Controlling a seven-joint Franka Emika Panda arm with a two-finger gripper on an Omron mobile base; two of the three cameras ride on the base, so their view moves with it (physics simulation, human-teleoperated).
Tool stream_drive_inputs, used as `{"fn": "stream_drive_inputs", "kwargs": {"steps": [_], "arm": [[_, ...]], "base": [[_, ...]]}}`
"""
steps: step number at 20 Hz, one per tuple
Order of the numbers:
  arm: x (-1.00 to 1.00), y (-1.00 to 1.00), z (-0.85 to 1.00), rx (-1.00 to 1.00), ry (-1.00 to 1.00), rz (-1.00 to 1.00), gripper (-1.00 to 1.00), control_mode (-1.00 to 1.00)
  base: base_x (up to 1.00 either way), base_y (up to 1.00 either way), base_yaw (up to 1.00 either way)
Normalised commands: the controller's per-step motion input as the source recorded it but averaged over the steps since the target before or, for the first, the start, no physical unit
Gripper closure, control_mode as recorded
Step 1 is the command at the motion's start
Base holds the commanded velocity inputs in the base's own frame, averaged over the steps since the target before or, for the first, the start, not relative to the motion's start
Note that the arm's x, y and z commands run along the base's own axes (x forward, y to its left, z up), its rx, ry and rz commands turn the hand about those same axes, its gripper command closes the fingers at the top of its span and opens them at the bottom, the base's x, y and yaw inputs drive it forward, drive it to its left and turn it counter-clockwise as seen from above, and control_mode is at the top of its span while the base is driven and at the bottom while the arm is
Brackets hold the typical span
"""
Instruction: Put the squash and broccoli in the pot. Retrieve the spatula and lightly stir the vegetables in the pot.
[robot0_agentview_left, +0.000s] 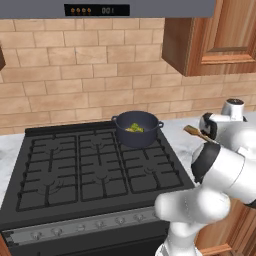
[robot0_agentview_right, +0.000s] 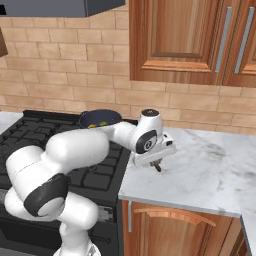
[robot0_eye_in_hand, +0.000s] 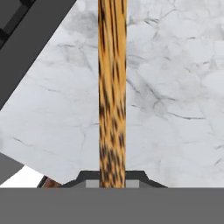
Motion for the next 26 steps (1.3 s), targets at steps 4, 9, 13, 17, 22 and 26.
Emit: {"fn": "stream_drive_inputs", "kwargs": {"steps": [4, 9, 13, 17, 22, 26], "arm": [[-0.65, 0.48, 0.43, -0.3, 0.02, 0.1, 1.0, -1.0], [-0.32, 0.4, 0.71, -0.17, 0.09, 0.11, 1.0, -1.0], [-0.31, 0.43, 0.77, -0.13, 0.16, 0.09, 1.0, -1.0], [-0.37, 0.4, 0.71, -0.3, 0.21, 0.16, 1.0, -1.0], [-0.09, 0.27, 0.76, -0.38, 0.23, 0.2, 1.0, -1.0], [-0.01, 0.39, 0.56, -0.38, 0.19, 0.25, 1.0, -1.0]], "base": [[0.0, 0.0, 0.0], [0.0, 0.0, 0.0], [0.0, 0.0, 0.0], [0.0, 0.0, 0.0], [0.0, 0.0, 0.0], [0.0, 0.0, 0.0]]}}
